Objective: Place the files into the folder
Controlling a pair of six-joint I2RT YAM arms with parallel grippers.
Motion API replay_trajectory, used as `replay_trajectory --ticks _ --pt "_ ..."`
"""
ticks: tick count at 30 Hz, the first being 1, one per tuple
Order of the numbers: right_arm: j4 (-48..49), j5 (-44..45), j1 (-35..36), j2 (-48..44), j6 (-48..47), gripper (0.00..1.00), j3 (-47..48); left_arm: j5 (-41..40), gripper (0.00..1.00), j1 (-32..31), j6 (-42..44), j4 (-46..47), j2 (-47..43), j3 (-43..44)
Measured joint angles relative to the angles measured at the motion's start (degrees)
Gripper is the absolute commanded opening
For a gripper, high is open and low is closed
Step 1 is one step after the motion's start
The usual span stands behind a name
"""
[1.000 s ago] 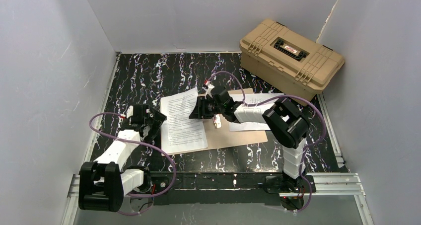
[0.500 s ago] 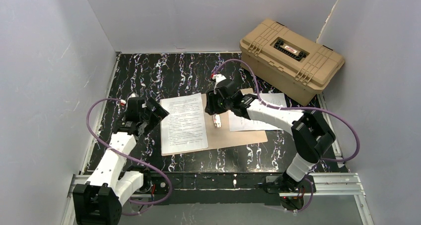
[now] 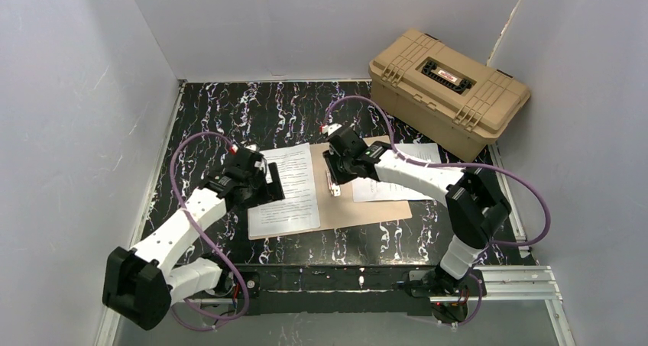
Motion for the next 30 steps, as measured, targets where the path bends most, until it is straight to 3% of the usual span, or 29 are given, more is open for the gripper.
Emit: replay_trajectory --ticks 7,15,30 --pt "-1.7 0.6 2.4 2.7 0.2 0.25 0.6 -4.1 0.71 -6.3 1.9 -1.9 6.1 0.1" --pt "-1.9 1.3 3.3 6.8 1.1 0.21 1.3 -5.4 0.6 -8.9 2.3 -1.5 12.9 0.1" --pt "-1.8 2.6 3.6 10.0 2.3 0.14 3.2 -5.4 0.53 -10.7 1.8 1.9 19.2 0.4"
